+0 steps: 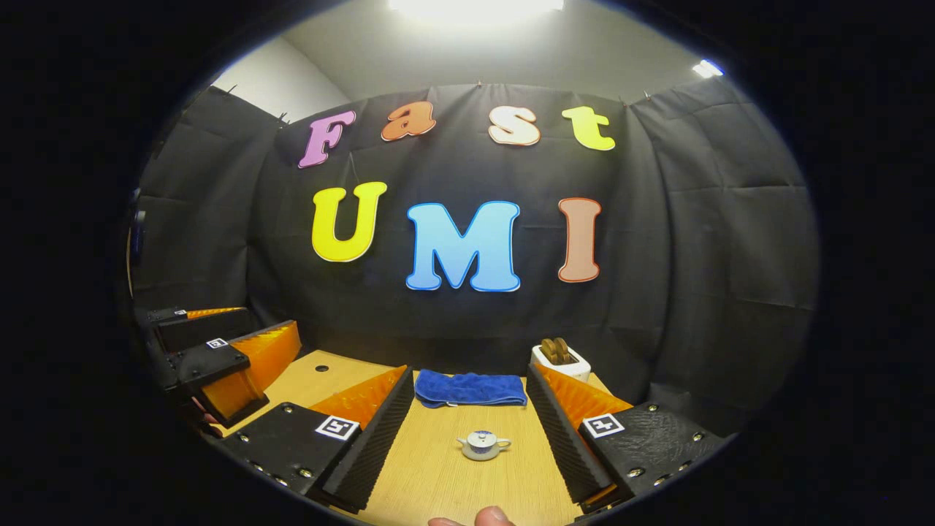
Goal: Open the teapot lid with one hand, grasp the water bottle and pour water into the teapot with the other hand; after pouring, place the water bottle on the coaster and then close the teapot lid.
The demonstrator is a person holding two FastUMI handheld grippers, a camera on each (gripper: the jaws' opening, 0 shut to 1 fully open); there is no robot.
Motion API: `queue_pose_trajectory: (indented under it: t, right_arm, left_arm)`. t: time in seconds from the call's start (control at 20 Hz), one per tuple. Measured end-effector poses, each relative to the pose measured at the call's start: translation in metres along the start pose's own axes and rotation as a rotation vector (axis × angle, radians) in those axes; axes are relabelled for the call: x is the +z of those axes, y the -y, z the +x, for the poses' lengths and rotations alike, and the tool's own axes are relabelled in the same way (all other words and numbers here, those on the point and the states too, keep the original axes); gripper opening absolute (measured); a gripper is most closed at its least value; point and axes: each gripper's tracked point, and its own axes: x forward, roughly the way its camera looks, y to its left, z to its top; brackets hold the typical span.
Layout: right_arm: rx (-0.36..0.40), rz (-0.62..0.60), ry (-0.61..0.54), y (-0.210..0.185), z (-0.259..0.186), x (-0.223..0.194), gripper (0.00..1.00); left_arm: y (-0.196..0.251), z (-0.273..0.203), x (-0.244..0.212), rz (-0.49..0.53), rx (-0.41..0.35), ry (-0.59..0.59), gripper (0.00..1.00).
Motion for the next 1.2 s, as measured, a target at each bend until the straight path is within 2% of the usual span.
queue_pose_trajectory:
  t: [0.25,0.6,0.8,1.05,1.2]
  right_arm:
    - [-0.005,-0.013,-0.040,0.004,0.011,-0.016,0.95]
    - [-0.003,-0.037,-0.152,0.014,0.048,-0.071,0.96]
    - [0.028,-0.034,-0.240,0.014,0.080,-0.124,0.95]
    - [0.081,-0.008,-0.368,0.011,0.131,-0.192,0.96]
    - [0.071,0.019,-0.432,0.021,0.158,-0.224,0.96]
  left_arm:
    - [-0.003,0.003,-0.005,-0.011,0.002,-0.007,1.00]
    - [-0.019,0.014,-0.012,-0.010,0.036,-0.020,1.00]
    - [-0.030,0.014,-0.010,-0.008,0.059,-0.029,1.00]
    - [-0.044,0.011,-0.004,-0.016,0.125,-0.045,1.00]
    - [-0.048,0.008,-0.007,-0.012,0.164,-0.063,1.00]
